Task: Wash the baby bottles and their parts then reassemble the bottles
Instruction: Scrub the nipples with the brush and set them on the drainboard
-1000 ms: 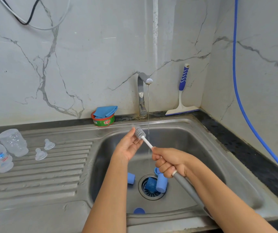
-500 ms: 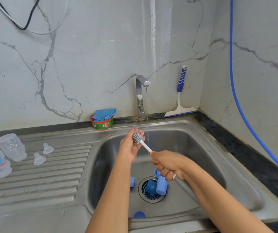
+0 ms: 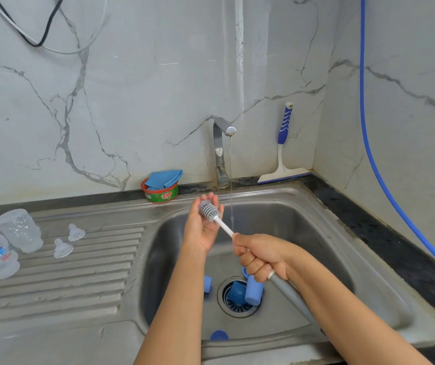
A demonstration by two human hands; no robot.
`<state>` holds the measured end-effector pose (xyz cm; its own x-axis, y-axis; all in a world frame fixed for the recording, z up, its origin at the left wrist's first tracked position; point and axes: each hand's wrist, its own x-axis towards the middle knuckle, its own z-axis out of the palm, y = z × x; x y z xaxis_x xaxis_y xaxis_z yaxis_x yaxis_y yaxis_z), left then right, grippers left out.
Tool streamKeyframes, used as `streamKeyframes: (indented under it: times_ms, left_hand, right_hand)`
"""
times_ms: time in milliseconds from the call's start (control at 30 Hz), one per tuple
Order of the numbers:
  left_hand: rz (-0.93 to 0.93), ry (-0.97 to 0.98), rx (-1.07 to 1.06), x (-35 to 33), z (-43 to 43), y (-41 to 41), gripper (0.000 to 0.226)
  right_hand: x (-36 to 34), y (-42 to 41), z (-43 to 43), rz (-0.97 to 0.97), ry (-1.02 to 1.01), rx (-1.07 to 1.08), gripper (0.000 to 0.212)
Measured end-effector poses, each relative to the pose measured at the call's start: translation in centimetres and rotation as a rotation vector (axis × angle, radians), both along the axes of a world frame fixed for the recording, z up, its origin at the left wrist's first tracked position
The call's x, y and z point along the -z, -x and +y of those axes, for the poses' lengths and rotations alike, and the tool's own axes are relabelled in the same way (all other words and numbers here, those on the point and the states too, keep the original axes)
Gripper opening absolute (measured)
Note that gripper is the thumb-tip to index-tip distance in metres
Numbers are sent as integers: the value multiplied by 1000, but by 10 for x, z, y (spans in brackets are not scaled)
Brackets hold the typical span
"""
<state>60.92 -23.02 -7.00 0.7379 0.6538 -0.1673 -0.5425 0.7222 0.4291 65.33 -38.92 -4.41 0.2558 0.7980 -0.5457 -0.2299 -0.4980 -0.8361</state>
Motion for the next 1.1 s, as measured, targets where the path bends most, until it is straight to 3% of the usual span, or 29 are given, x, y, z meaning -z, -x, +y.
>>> streamKeyframes:
  times_ms: [67,233,333,400,467,600,700,800,900,967,1100]
  left_hand:
    - [220,-115,-22,1,2,-2,12]
    - [482,-233,-125,10,3,-4,8]
    - [654,-326,-197,16,6,-5,13]
    - [671,-339,-186,16,7,-3,20]
    - [580,-273,-97,12,4,0,23]
    - [264,-78,28,3,-1,1,22]
    - [-54,46,44,1,-1,3,23]
    - [-155,26,55,-4,1,7,22]
    - [117,-160,61,-5,3,4,24]
    - [322,-257,29,-2,1,0,22]
    - [581,-399,-61,3,-3,-7,19]
  right_hand:
    - [1,3,0,-297,60,44,34]
    - [11,10,4,-1192,206,-103,32]
    - [12,14,6,-1406,264,-98,30]
    - [15,15,9,-1366,246,-129,31]
    - [15,15,10,-1209,206,-169,30]
    - [6,6,5,-505,95,35,29]
    - [3,1,2,1,-34,-24,40]
    - [1,1,4,219,-80,-51,46]
    - [0,6,6,-26,-15,28,40]
    - [0,10,6,-366,58,84,32]
    - [16,13,9,-1190,190,-21,30]
